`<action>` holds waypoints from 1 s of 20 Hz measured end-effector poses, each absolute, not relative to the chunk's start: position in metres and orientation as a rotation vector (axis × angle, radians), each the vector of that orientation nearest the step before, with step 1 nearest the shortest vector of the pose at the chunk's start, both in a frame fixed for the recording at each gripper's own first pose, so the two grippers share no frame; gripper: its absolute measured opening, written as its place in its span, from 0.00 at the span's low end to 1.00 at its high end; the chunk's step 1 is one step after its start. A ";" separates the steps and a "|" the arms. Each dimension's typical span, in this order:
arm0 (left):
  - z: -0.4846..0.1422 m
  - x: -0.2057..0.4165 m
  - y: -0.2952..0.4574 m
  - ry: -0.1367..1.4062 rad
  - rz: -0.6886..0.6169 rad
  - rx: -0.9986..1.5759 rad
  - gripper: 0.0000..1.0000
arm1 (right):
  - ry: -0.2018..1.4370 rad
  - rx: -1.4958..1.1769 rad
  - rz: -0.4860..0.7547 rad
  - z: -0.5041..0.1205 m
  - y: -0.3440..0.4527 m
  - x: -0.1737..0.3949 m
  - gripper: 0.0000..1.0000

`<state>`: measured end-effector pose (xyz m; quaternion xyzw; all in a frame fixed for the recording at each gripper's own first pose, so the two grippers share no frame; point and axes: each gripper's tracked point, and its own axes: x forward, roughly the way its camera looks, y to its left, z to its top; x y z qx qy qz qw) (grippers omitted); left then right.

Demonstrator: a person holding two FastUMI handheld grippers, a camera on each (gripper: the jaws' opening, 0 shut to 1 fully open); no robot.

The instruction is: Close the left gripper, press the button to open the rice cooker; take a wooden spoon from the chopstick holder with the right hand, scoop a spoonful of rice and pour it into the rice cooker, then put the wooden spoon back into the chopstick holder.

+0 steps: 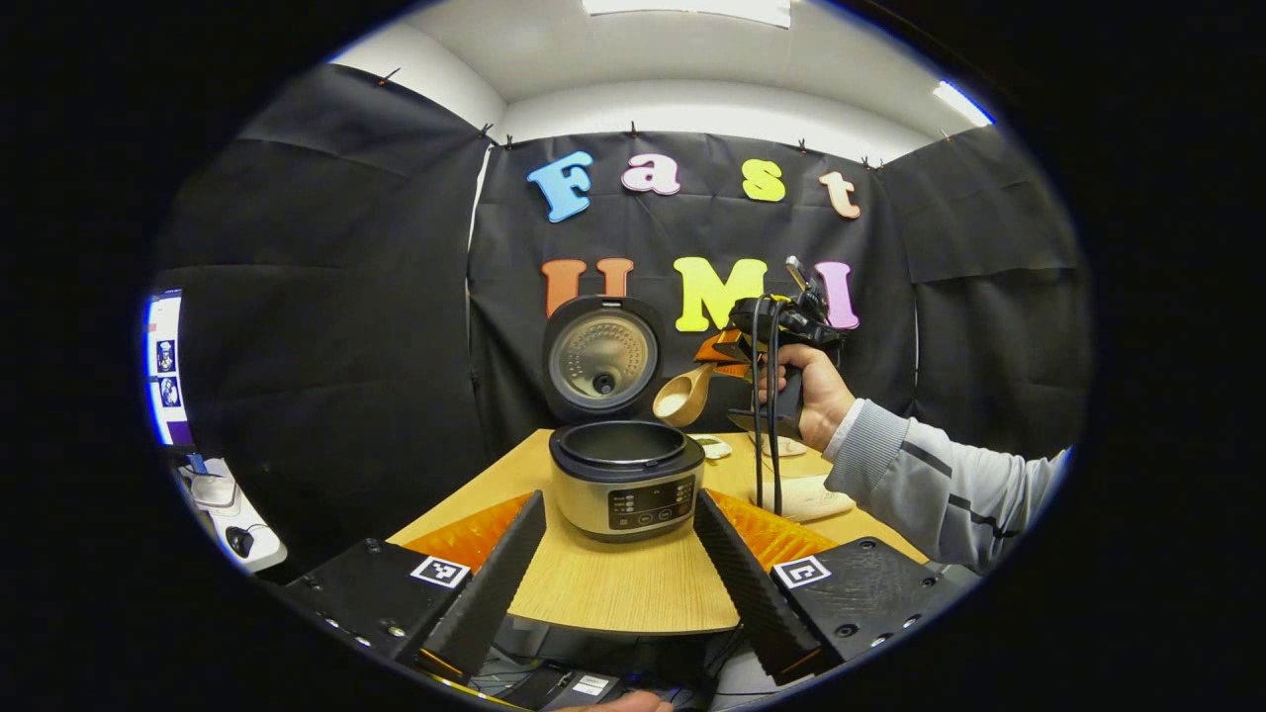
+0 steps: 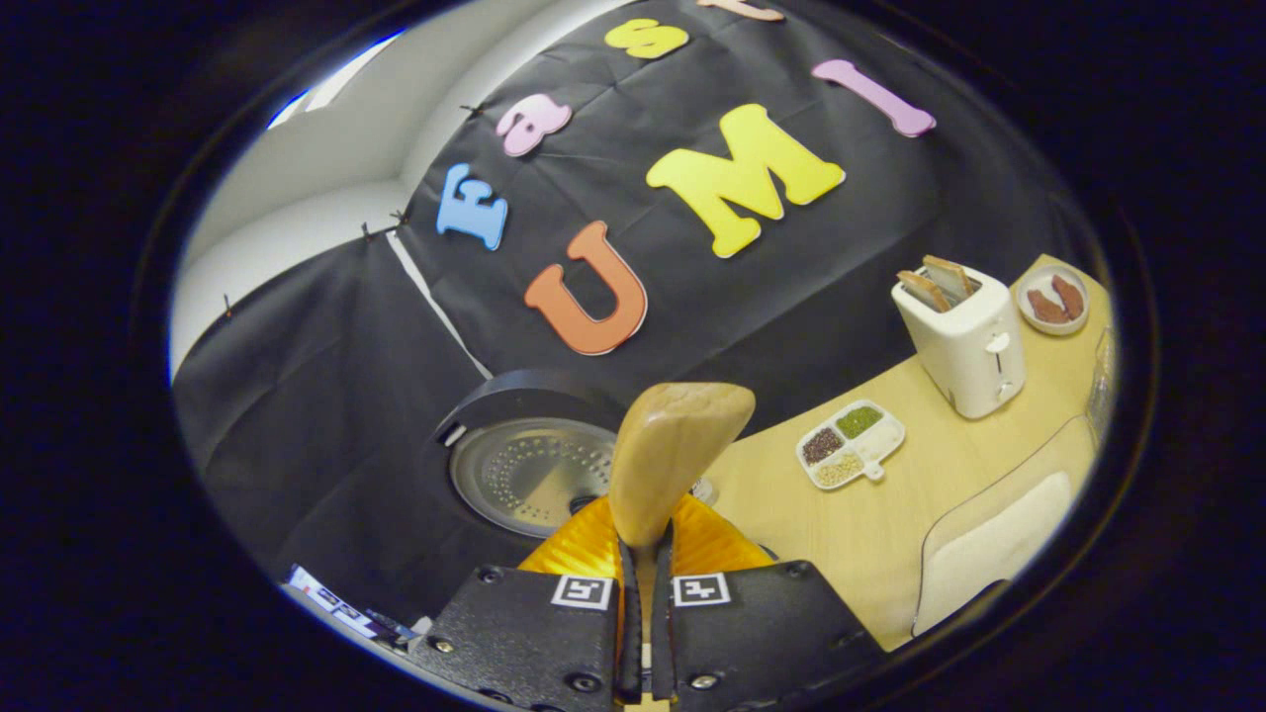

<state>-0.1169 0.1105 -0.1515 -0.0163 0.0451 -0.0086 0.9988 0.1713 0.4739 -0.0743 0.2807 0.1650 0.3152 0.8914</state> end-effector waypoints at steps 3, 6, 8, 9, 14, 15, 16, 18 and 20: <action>-0.155 -0.118 0.116 0.097 -0.014 -0.044 0.96 | 0.310 0.456 0.673 -0.072 0.494 0.164 0.09; -0.158 -0.117 0.120 0.099 -0.005 -0.048 0.96 | 0.264 0.312 0.670 -0.073 0.509 0.162 0.09; -0.159 -0.117 0.122 0.100 -0.004 -0.050 0.96 | 0.229 0.203 0.674 -0.076 0.517 0.160 0.09; -0.160 -0.117 0.123 0.102 -0.004 -0.050 0.96 | 0.207 0.154 0.675 -0.076 0.520 0.158 0.09; -0.164 -0.115 0.124 0.108 -0.001 -0.051 0.96 | 0.115 -0.034 0.672 -0.075 0.531 0.154 0.09; -0.165 -0.115 0.123 0.109 -0.002 -0.052 0.96 | 0.098 -0.068 0.667 -0.074 0.532 0.153 0.09; -0.165 -0.116 0.122 0.111 -0.003 -0.053 0.96 | 0.072 -0.114 0.666 -0.073 0.535 0.152 0.09; -0.168 -0.113 0.121 0.118 -0.003 -0.051 0.96 | 0.019 -0.233 0.654 -0.071 0.540 0.151 0.09; -0.170 -0.113 0.126 0.128 0.009 -0.041 0.96 | -0.018 -0.343 0.660 -0.076 0.550 0.146 0.09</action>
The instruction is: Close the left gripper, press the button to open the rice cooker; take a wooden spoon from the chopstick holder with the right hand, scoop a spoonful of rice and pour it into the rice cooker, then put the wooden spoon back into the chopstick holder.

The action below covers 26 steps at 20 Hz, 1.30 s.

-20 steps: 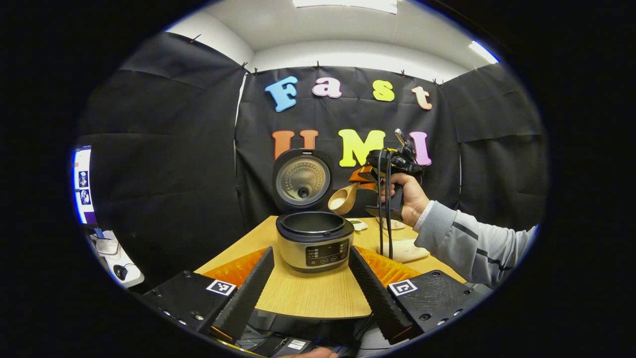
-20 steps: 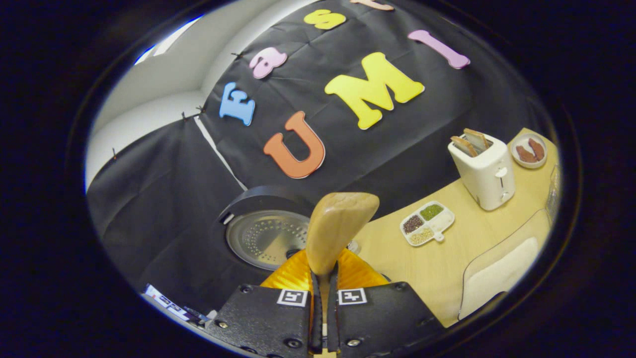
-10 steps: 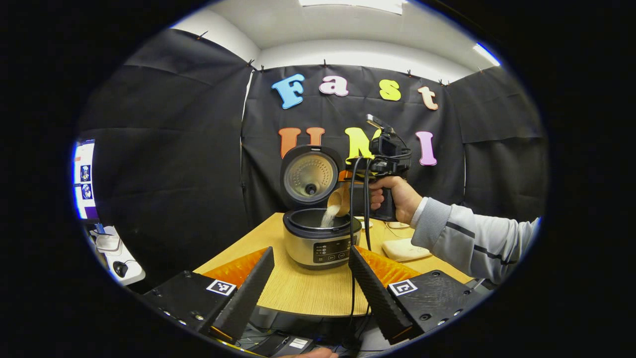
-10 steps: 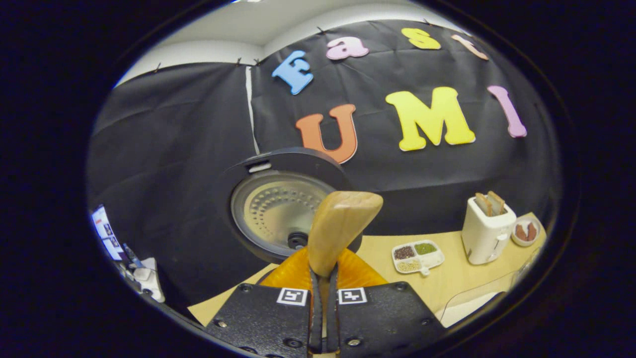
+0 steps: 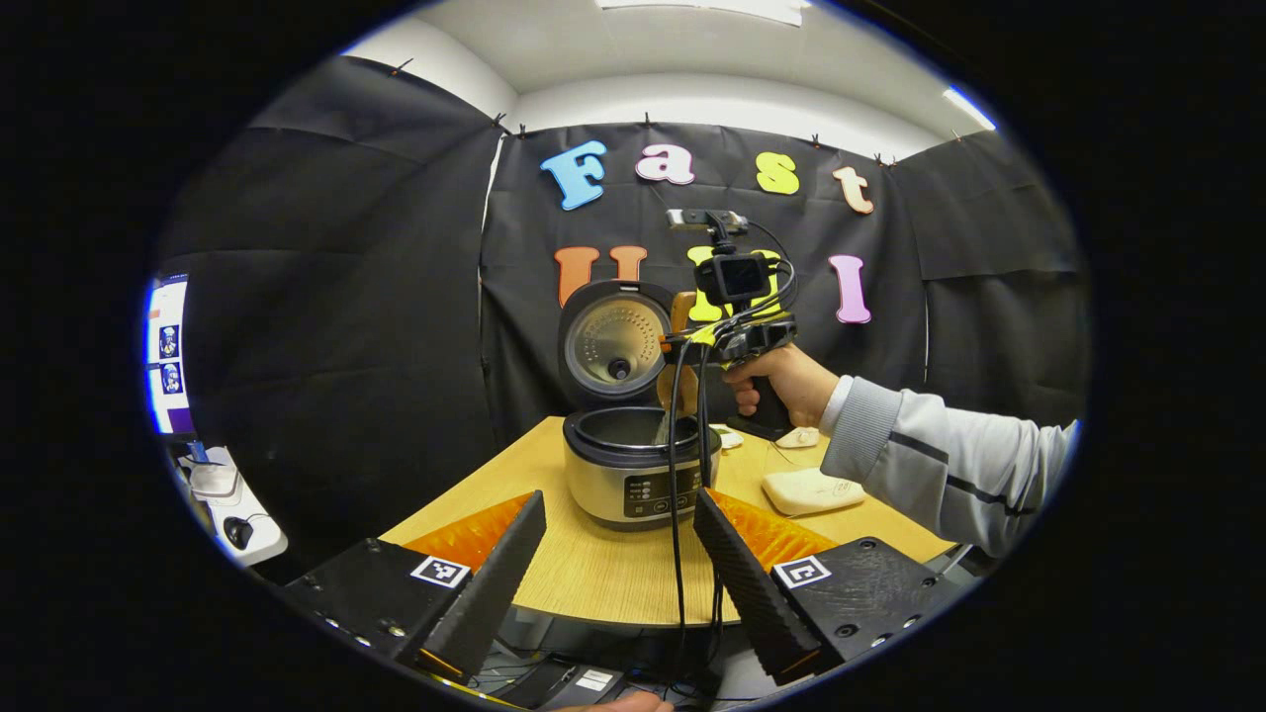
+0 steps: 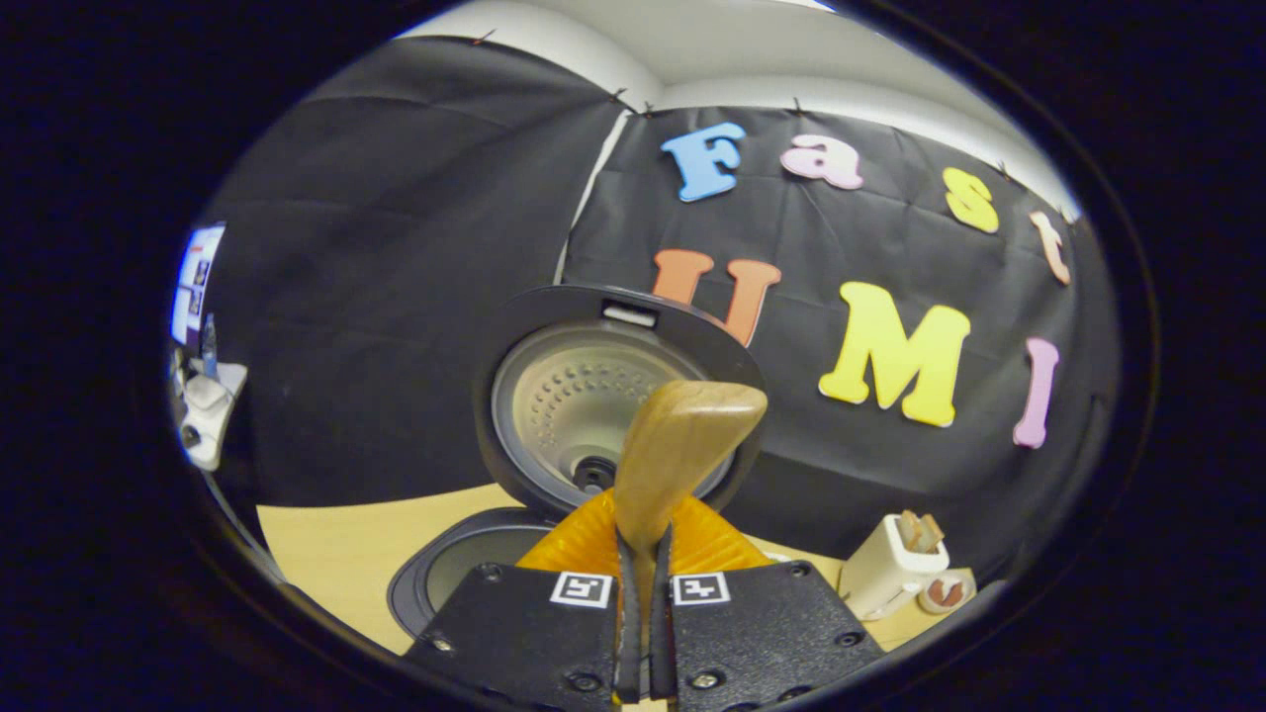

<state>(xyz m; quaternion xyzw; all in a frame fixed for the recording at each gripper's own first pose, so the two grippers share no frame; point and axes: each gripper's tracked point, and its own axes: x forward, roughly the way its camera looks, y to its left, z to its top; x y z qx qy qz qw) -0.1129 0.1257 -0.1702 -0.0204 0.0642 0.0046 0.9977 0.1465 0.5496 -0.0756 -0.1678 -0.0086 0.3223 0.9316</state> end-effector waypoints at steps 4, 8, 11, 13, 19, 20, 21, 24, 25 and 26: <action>-0.167 -0.116 0.126 0.126 0.018 -0.048 0.96 | -0.082 -0.554 0.600 -0.082 0.551 0.142 0.09; -0.170 -0.114 0.122 0.137 0.013 -0.046 0.96 | -0.083 -0.577 0.611 -0.088 0.546 0.141 0.09; -0.171 -0.113 0.119 0.149 0.013 -0.043 0.96 | -0.096 -0.553 0.588 -0.078 0.527 0.141 0.09; -0.169 -0.112 0.115 0.147 0.013 -0.046 0.96 | -0.098 -0.542 0.579 -0.073 0.509 0.144 0.09; -0.164 -0.107 0.101 0.136 0.010 -0.013 0.96 | -0.069 -0.446 0.501 -0.050 0.421 0.161 0.10; -0.165 -0.106 0.100 0.137 0.011 0.002 0.96 | -0.069 -0.439 0.476 -0.045 0.403 0.165 0.10; -0.165 -0.106 0.098 0.135 0.008 0.011 0.96 | -0.066 -0.427 0.455 -0.041 0.384 0.170 0.10; -0.159 -0.097 0.082 0.128 -0.006 0.021 0.96 | -0.036 -0.378 0.421 -0.036 0.335 0.183 0.10; -0.157 -0.092 0.078 0.127 0.004 0.032 0.96 | -0.025 -0.355 0.408 -0.035 0.319 0.186 0.10; -0.156 -0.089 0.075 0.124 0.015 0.042 0.96 | -0.017 -0.339 0.393 -0.035 0.302 0.191 0.10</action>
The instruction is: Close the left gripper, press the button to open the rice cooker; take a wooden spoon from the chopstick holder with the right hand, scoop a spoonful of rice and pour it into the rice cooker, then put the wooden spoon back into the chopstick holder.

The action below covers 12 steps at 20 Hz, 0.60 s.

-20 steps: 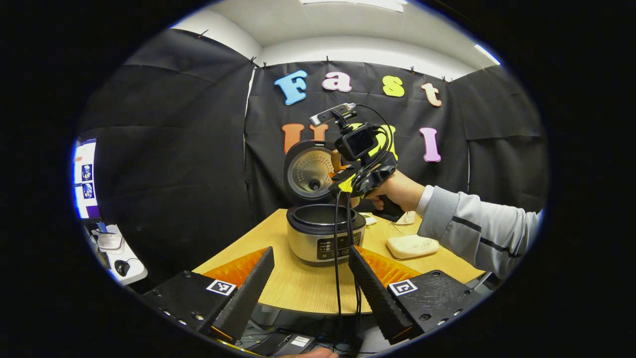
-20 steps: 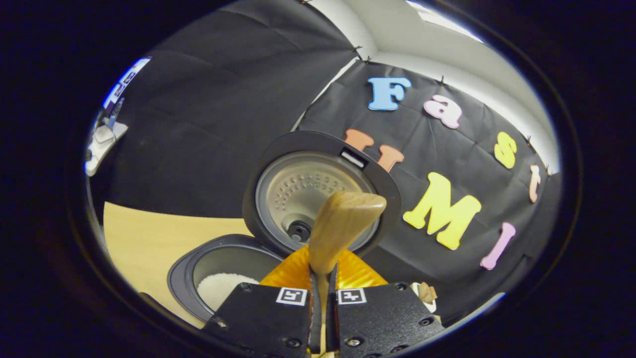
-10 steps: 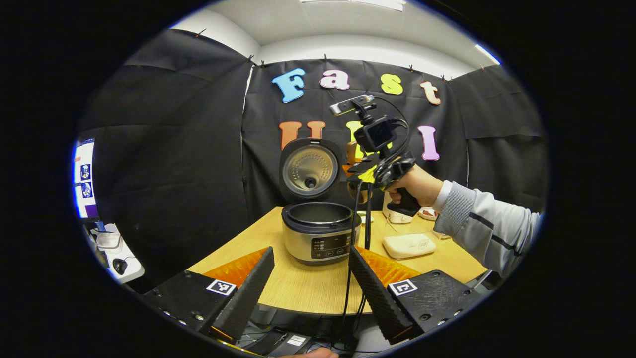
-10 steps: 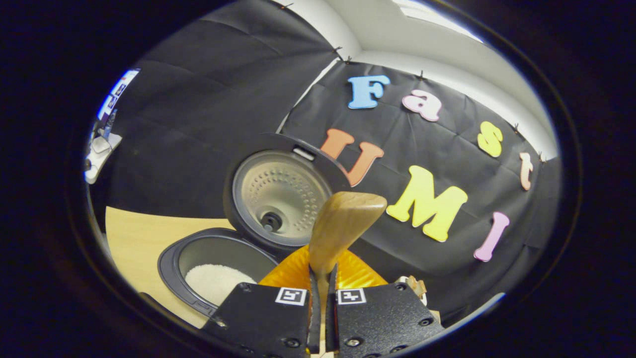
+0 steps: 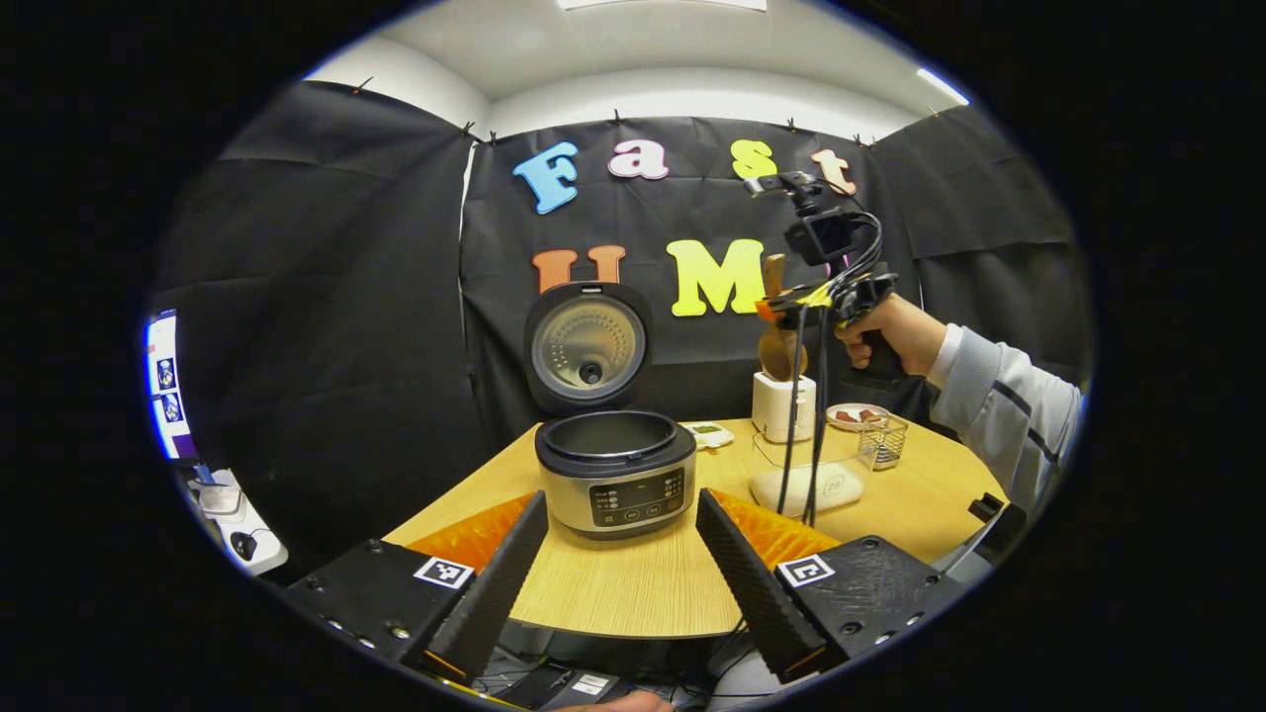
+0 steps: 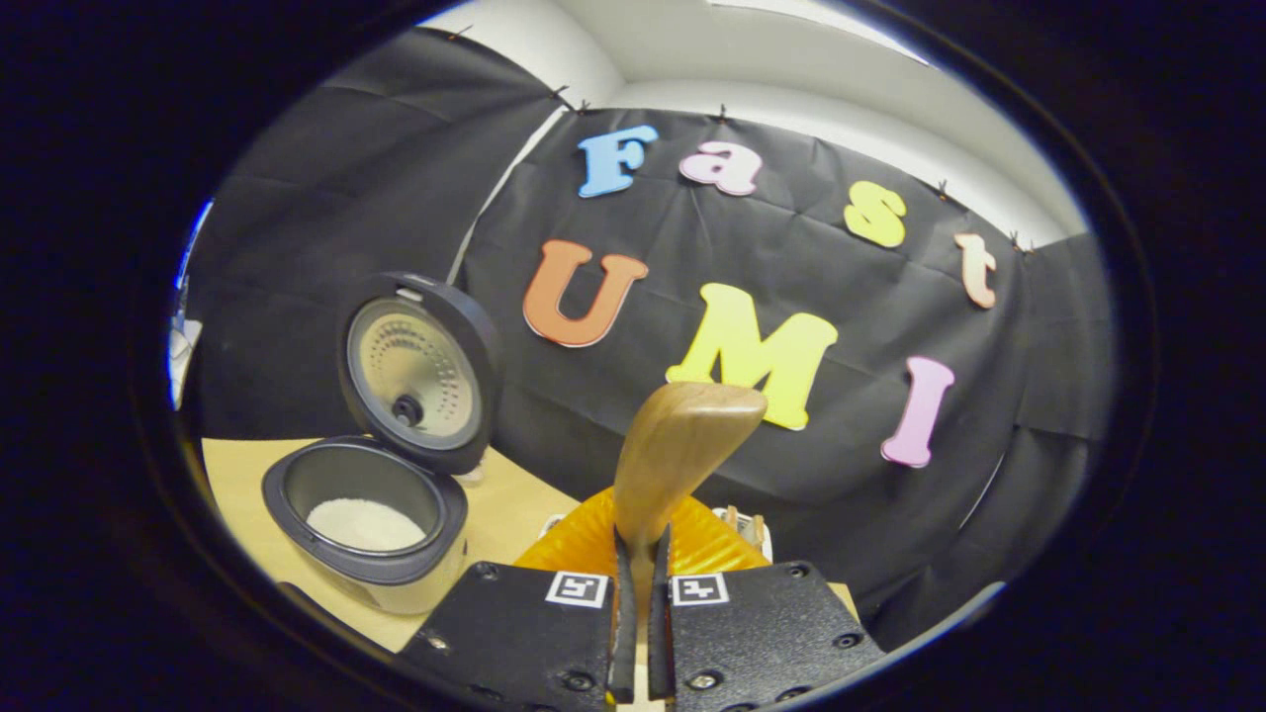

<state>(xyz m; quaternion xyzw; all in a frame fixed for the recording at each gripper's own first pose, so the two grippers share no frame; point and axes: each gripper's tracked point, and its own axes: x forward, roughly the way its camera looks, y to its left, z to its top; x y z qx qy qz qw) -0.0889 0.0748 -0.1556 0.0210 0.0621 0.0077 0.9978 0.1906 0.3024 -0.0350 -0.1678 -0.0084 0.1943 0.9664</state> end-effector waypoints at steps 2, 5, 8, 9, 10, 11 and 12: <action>-0.148 -0.087 0.069 0.107 0.030 0.052 0.96 | -0.009 -0.311 0.357 -0.033 0.271 0.197 0.10; -0.135 -0.083 0.054 0.068 0.012 0.023 0.95 | 0.014 -0.272 0.309 -0.040 0.226 0.205 0.10; -0.124 -0.080 0.041 0.035 0.000 -0.004 0.95 | 0.028 -0.245 0.266 -0.048 0.183 0.213 0.10; -0.122 -0.079 0.039 0.030 -0.001 -0.007 0.95 | 0.036 -0.237 0.252 -0.051 0.170 0.216 0.11; -0.121 -0.077 0.037 0.022 0.002 -0.008 0.95 | 0.044 -0.227 0.242 -0.056 0.158 0.220 0.11; -0.118 -0.075 0.036 0.016 0.007 -0.008 0.95 | 0.054 -0.217 0.231 -0.060 0.146 0.223 0.11; -0.116 -0.073 0.035 0.010 0.010 -0.010 0.95 | 0.065 -0.207 0.222 -0.067 0.134 0.228 0.11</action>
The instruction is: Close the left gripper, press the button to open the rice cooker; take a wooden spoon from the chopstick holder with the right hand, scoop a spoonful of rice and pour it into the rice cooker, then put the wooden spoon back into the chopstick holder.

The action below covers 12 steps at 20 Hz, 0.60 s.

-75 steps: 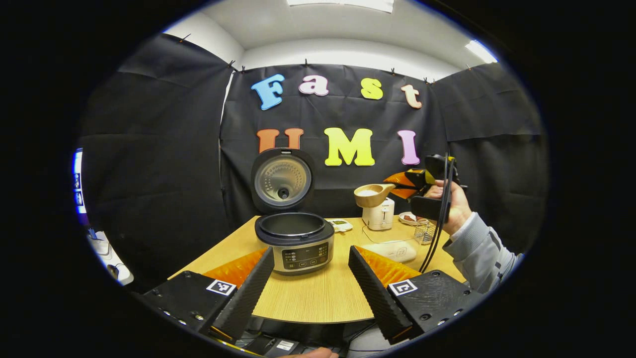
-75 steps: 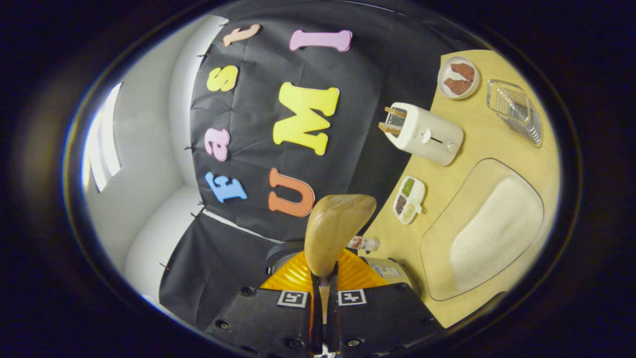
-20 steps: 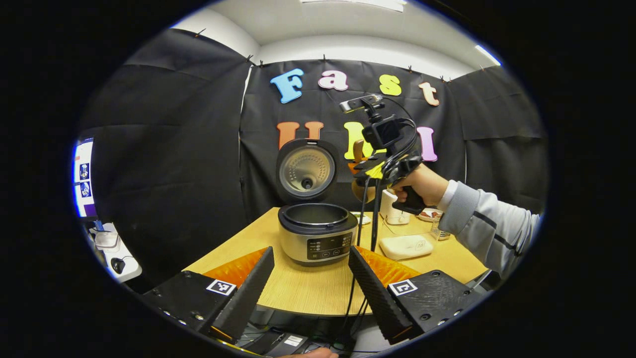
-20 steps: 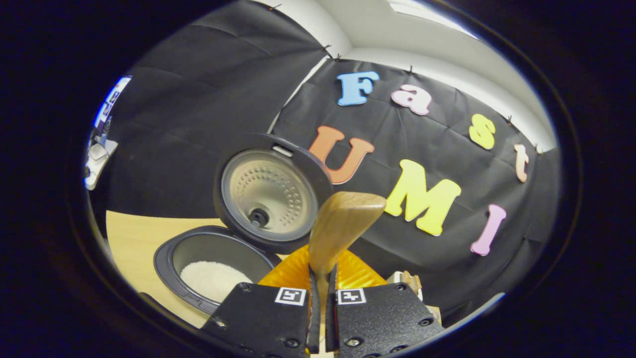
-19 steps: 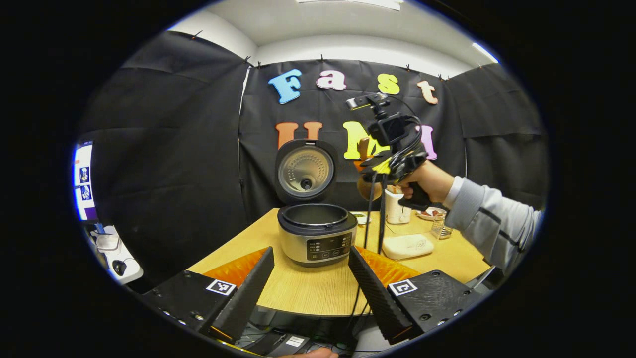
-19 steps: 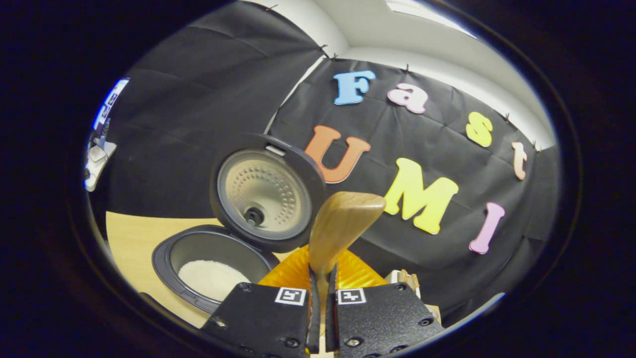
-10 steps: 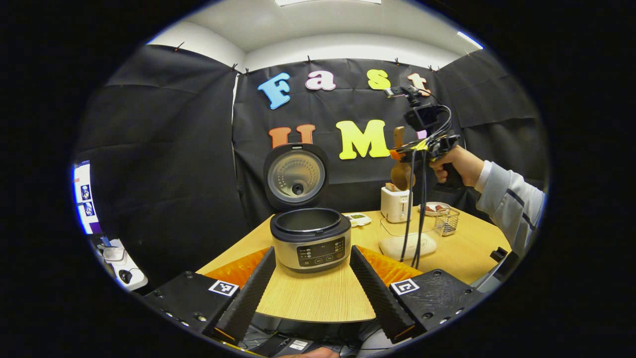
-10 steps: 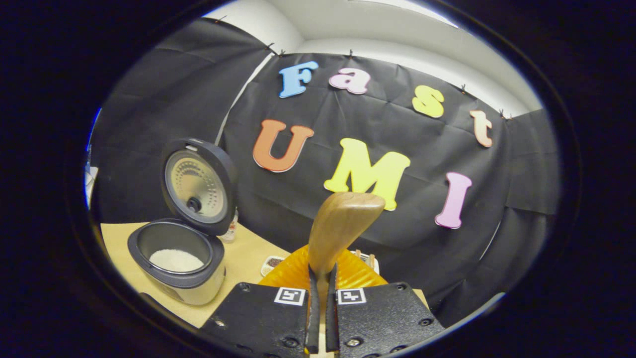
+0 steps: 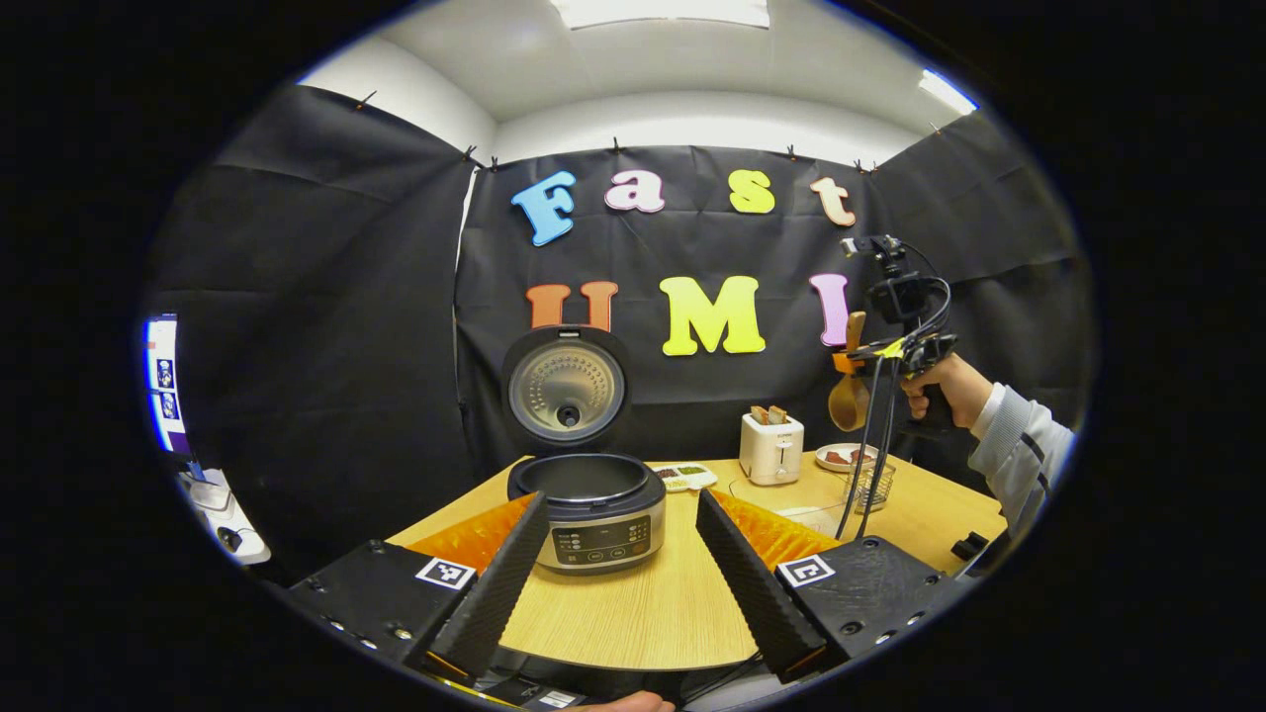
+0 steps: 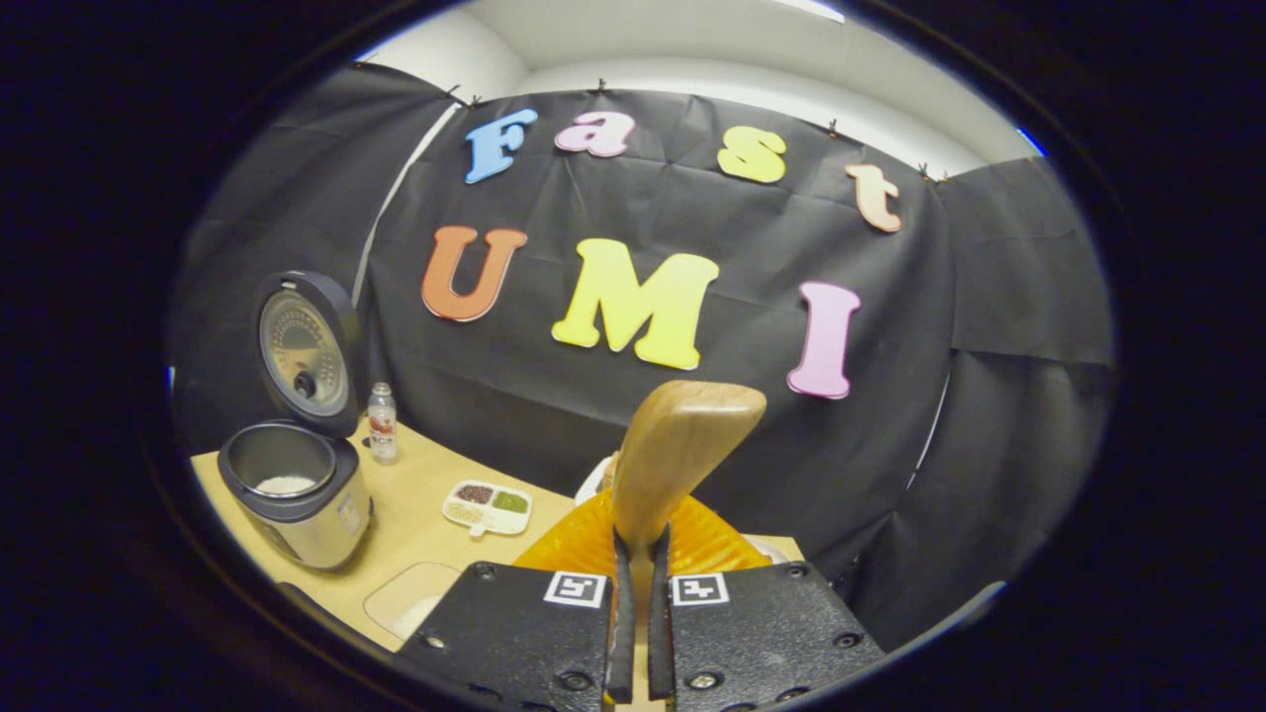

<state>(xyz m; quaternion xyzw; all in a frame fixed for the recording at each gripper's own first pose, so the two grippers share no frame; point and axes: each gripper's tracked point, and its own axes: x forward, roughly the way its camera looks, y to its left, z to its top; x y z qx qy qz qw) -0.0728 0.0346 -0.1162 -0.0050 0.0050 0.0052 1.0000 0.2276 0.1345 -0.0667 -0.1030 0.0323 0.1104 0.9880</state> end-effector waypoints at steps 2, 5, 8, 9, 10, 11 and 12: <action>-0.111 -0.069 0.030 -0.008 0.012 -0.024 0.95 | 0.084 -0.184 0.213 -0.081 0.114 0.233 0.11; -0.106 -0.059 0.023 -0.023 0.012 -0.057 0.95 | 0.124 -0.130 0.179 -0.108 0.082 0.245 0.11; -0.102 -0.047 0.015 -0.029 0.008 -0.071 0.96 | 0.143 -0.052 0.153 -0.128 0.061 0.255 0.11; -0.103 -0.043 0.012 -0.026 0.008 -0.070 0.96 | 0.143 -0.036 0.150 -0.133 0.057 0.258 0.11; -0.105 -0.040 0.009 -0.019 0.002 -0.069 0.96 | 0.146 -0.021 0.147 -0.140 0.053 0.260 0.11; -0.106 -0.036 0.005 -0.010 -0.004 -0.068 0.96 | 0.149 -0.001 0.146 -0.145 0.051 0.262 0.11; -0.107 -0.033 0.003 -0.002 -0.006 -0.068 0.96 | 0.155 0.015 0.146 -0.150 0.048 0.264 0.14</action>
